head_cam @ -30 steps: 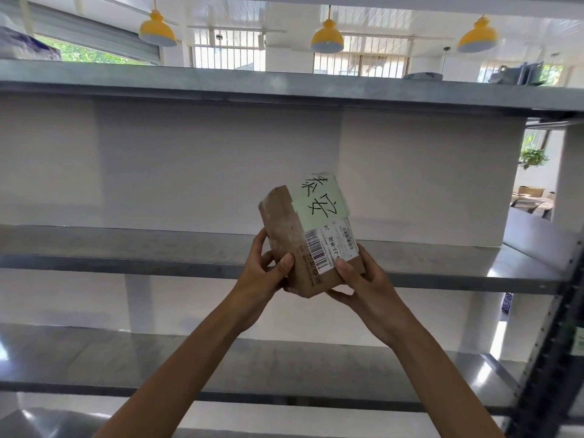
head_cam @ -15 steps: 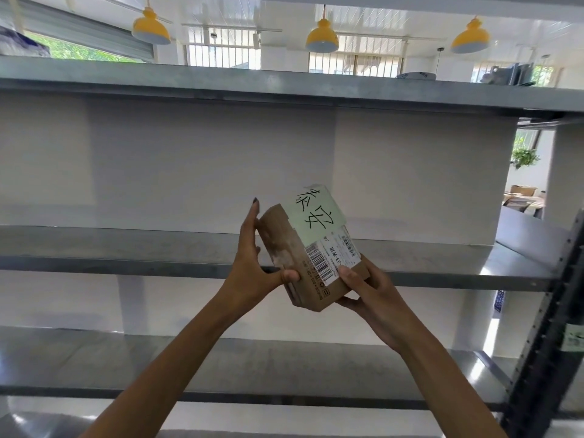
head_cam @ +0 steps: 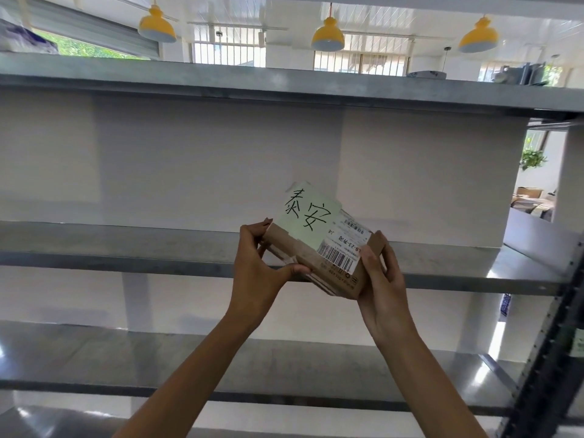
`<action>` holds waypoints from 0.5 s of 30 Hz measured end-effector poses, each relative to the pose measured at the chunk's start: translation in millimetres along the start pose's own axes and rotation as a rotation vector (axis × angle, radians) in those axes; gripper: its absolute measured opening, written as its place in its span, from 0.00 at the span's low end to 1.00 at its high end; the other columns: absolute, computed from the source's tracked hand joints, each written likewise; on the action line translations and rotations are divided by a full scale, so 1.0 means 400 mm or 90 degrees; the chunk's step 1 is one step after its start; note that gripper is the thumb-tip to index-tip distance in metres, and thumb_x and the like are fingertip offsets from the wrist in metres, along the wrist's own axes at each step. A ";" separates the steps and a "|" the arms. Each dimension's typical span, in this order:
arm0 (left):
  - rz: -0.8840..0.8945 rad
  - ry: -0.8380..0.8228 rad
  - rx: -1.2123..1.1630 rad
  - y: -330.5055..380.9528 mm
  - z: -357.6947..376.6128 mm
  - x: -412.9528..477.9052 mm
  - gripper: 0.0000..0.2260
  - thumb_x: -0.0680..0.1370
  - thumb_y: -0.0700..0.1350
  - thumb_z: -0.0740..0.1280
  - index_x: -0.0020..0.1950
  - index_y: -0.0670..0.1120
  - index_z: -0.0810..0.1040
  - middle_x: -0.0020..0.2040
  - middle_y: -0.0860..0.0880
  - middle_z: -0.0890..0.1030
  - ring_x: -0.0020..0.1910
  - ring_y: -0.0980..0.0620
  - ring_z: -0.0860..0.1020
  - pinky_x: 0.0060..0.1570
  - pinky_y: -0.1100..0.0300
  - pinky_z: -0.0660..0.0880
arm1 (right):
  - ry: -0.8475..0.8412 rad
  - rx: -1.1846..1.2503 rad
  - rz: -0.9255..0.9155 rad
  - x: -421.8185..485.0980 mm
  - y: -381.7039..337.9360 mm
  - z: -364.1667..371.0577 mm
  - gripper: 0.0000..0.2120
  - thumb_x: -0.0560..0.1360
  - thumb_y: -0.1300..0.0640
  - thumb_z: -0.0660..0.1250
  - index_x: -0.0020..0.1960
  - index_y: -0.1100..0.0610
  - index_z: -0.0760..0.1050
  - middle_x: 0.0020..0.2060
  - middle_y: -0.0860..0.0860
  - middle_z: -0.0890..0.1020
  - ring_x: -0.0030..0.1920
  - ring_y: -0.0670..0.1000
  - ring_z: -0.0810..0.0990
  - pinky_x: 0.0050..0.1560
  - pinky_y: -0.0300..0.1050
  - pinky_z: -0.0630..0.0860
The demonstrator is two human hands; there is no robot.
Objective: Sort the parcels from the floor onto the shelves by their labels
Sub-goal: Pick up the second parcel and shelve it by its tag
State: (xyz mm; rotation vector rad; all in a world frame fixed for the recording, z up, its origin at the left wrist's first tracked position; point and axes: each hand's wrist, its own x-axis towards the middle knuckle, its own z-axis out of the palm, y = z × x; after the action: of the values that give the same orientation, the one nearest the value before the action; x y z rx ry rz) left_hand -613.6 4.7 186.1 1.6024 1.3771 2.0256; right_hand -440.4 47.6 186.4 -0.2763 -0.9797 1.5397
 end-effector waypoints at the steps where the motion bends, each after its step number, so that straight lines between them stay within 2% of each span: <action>1: -0.003 0.015 -0.003 -0.002 0.003 -0.001 0.34 0.59 0.39 0.80 0.57 0.50 0.65 0.59 0.52 0.76 0.60 0.59 0.74 0.50 0.79 0.70 | 0.014 0.017 -0.011 0.001 0.001 0.007 0.32 0.71 0.58 0.66 0.73 0.53 0.61 0.65 0.56 0.77 0.63 0.55 0.77 0.57 0.56 0.77; 4: -0.014 0.057 -0.001 -0.012 0.011 -0.005 0.32 0.60 0.40 0.80 0.56 0.49 0.66 0.55 0.57 0.76 0.57 0.61 0.75 0.49 0.78 0.71 | 0.059 0.032 -0.036 0.007 0.006 0.022 0.21 0.76 0.60 0.63 0.67 0.52 0.63 0.60 0.56 0.79 0.59 0.55 0.79 0.51 0.51 0.81; 7: -0.008 0.088 0.041 -0.021 0.019 -0.013 0.30 0.61 0.42 0.80 0.55 0.50 0.66 0.53 0.62 0.75 0.55 0.66 0.75 0.49 0.78 0.71 | 0.065 -0.018 -0.057 0.016 0.019 0.030 0.11 0.78 0.59 0.61 0.59 0.51 0.66 0.58 0.54 0.80 0.55 0.51 0.81 0.47 0.46 0.83; 9: -0.003 0.101 0.062 -0.025 0.021 -0.018 0.28 0.63 0.41 0.79 0.55 0.49 0.66 0.54 0.60 0.76 0.53 0.66 0.75 0.48 0.80 0.71 | 0.070 -0.049 -0.070 0.021 0.024 0.027 0.07 0.78 0.58 0.61 0.55 0.51 0.68 0.55 0.52 0.82 0.52 0.48 0.82 0.45 0.42 0.82; 12: -0.015 0.100 0.073 -0.039 0.016 -0.023 0.23 0.66 0.39 0.77 0.53 0.47 0.67 0.56 0.53 0.78 0.52 0.60 0.77 0.47 0.79 0.72 | 0.053 -0.111 -0.097 0.027 0.027 0.015 0.07 0.76 0.56 0.62 0.54 0.51 0.69 0.52 0.49 0.83 0.51 0.46 0.83 0.45 0.40 0.81; 15: -0.035 0.077 0.067 -0.052 0.006 -0.023 0.20 0.68 0.41 0.75 0.53 0.47 0.68 0.56 0.55 0.78 0.54 0.58 0.77 0.48 0.75 0.75 | 0.037 -0.170 -0.109 0.030 0.029 0.005 0.14 0.75 0.52 0.63 0.60 0.52 0.69 0.56 0.49 0.82 0.56 0.48 0.81 0.53 0.44 0.80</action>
State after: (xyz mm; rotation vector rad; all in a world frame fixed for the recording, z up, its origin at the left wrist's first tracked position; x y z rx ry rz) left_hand -615.6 11.0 164.2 1.4856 1.5771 2.0802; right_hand -452.9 58.7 183.8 -0.4124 -1.1343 1.2400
